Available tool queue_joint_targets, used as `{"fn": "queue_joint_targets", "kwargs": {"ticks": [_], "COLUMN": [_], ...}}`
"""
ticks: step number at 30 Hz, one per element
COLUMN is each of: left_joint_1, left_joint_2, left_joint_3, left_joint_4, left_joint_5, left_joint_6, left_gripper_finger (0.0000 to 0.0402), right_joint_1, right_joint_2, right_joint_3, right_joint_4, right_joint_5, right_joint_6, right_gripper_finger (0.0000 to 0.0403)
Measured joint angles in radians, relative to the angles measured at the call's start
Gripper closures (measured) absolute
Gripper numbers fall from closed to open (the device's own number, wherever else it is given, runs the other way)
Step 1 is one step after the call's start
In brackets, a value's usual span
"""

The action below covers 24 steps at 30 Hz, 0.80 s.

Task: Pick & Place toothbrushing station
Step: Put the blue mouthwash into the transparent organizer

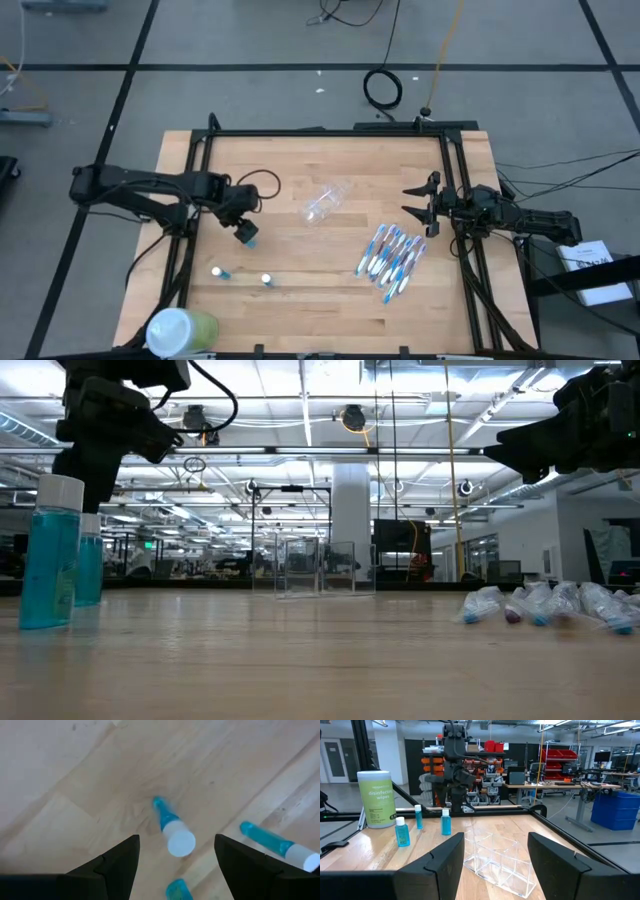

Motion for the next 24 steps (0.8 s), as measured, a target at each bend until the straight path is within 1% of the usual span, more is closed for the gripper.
{"fn": "queue_joint_targets", "kwargs": {"ticks": [7,16,21,24], "left_joint_1": [-0.049,-0.09,-0.122,-0.146], "left_joint_2": [0.033,0.032,0.032,0.031], "left_joint_3": [-0.001,0.0,0.0,0.0], "left_joint_4": [0.0,0.001,0.001,0.001], "left_joint_5": [-0.006,-0.099,-0.098,-0.108], "left_joint_6": [0.001,0.008,0.009,0.042], "left_gripper_finger": [0.0135,0.0135,0.0135,0.0135], "right_joint_1": [0.0,0.0,0.0,0.0], "right_joint_2": [0.0,0.0,0.0,0.0], "right_joint_3": [0.0,0.0,0.0,0.0], "right_joint_4": [0.0,0.0,0.0,0.0], "right_joint_5": [0.0,0.0,0.0,0.0], "right_joint_6": [0.0,0.0,0.0,0.0], "right_gripper_finger": [0.019,0.019,0.019,0.019]}}
